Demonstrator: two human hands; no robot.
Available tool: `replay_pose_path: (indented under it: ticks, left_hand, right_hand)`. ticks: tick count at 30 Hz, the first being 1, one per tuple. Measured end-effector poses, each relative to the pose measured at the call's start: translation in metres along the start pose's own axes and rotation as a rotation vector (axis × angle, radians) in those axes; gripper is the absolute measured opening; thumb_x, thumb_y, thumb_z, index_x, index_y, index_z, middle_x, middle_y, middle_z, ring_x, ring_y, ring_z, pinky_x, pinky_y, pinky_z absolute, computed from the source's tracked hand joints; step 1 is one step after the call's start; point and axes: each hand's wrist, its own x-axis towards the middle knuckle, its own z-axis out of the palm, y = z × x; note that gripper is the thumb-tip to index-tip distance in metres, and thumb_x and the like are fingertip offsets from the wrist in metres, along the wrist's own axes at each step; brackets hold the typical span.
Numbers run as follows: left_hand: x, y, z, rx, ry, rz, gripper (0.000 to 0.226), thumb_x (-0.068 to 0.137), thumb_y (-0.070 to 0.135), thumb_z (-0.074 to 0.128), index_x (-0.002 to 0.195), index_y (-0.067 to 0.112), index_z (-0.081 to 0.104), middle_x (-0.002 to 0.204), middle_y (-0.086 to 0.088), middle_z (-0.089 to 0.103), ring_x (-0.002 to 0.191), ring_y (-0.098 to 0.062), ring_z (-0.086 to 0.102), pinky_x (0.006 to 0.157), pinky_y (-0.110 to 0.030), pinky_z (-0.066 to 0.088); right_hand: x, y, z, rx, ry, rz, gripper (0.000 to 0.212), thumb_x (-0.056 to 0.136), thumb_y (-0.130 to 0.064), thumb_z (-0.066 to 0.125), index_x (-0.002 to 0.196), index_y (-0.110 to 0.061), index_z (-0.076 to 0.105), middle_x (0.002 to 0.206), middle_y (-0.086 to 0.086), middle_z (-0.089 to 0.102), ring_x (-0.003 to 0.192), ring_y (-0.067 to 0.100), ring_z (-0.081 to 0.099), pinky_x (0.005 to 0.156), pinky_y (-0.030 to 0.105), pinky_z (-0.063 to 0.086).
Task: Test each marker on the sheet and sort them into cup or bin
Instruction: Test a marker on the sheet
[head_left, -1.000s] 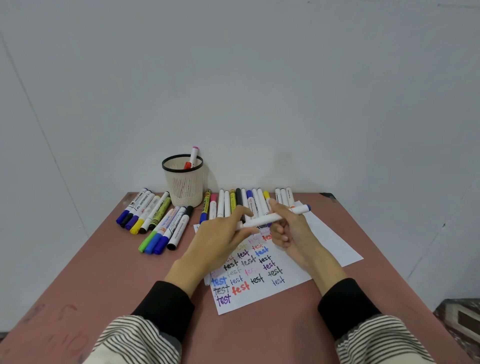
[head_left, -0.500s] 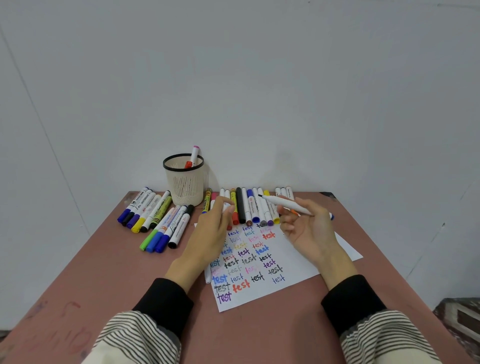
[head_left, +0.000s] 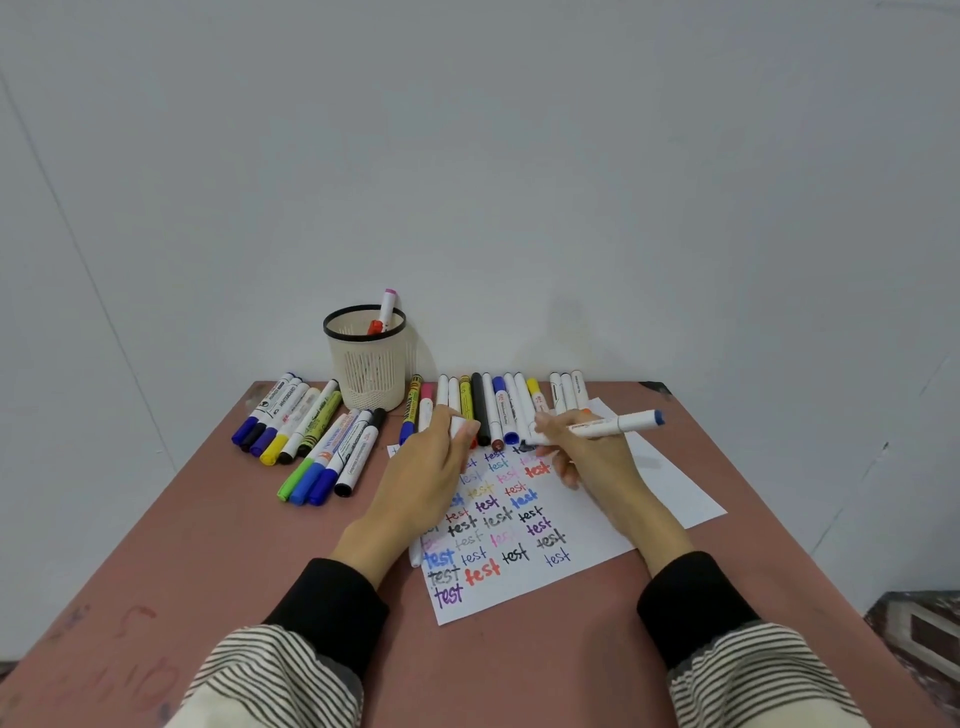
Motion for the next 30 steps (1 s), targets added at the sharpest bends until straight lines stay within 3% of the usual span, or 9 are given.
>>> replay_pose_path:
  ticks: [4,7,10,13,17,25,30]
  left_hand:
    - [0.0,-0.005,0.002,0.053,0.02,0.007,0.036,0.098,0.054,0.028,0.09,0.022,0.044,0.07,0.0,0.06,0.062,-0.017,0.056,0.064,-0.042,0.046]
    - [0.001,-0.007,0.004,0.061,0.028,-0.016,0.036,0.097,0.055,0.029,0.091,0.023,0.044,0.07,0.0,0.063,0.061,-0.017,0.058,0.064,-0.044,0.048]
    - [0.001,-0.007,0.005,0.069,0.015,-0.032,0.031,0.099,0.051,0.033,0.089,0.024,0.043,0.068,0.002,0.064,0.061,-0.013,0.059,0.066,-0.041,0.049]
    - [0.0,-0.007,0.005,0.093,-0.005,-0.029,0.029,0.1,0.049,0.033,0.09,0.024,0.045,0.068,0.006,0.066,0.059,-0.005,0.058,0.066,-0.034,0.049]
    - [0.001,-0.006,0.004,0.115,-0.015,-0.029,0.03,0.101,0.048,0.033,0.092,0.023,0.046,0.068,0.006,0.066,0.059,-0.004,0.058,0.063,-0.028,0.047]
    - [0.001,-0.008,0.005,0.131,-0.009,-0.025,0.028,0.101,0.048,0.033,0.088,0.025,0.042,0.071,0.006,0.068,0.06,-0.006,0.059,0.067,-0.035,0.05]
    - [0.002,-0.011,0.007,0.118,-0.003,-0.034,0.031,0.1,0.05,0.033,0.09,0.023,0.044,0.071,0.005,0.068,0.063,-0.01,0.06,0.07,-0.038,0.051]
  right_hand:
    - [0.001,0.01,0.003,-0.266,0.075,-0.091,0.033,0.088,-0.028,0.07,0.068,-0.007,0.054,0.056,0.001,0.059,0.048,0.002,0.054,0.052,0.013,0.044]
    - [0.0,0.014,0.004,-0.326,0.063,-0.104,0.035,0.09,-0.025,0.067,0.07,0.001,0.055,0.059,0.008,0.053,0.054,0.01,0.053,0.06,0.024,0.045]
    - [0.0,0.015,0.004,-0.339,0.069,-0.099,0.038,0.088,-0.025,0.069,0.063,-0.008,0.047,0.062,0.009,0.045,0.063,0.023,0.049,0.057,0.026,0.038]
    - [-0.002,0.013,0.006,-0.367,0.076,-0.109,0.039,0.086,-0.024,0.072,0.062,-0.011,0.043,0.061,0.005,0.04,0.058,0.013,0.039,0.053,0.02,0.035]
    - [-0.001,0.015,0.005,-0.359,0.066,-0.104,0.032,0.087,-0.011,0.066,0.065,-0.008,0.044,0.061,0.004,0.035,0.059,0.012,0.034,0.055,0.019,0.034]
    - [-0.003,0.014,0.005,-0.376,0.025,-0.1,0.03,0.086,-0.004,0.06,0.065,-0.009,0.039,0.059,0.001,0.028,0.052,0.007,0.027,0.049,0.015,0.027]
    - [-0.002,0.015,0.004,-0.35,0.039,-0.105,0.031,0.087,-0.005,0.06,0.064,-0.008,0.038,0.06,0.002,0.027,0.057,0.011,0.027,0.056,0.02,0.027]
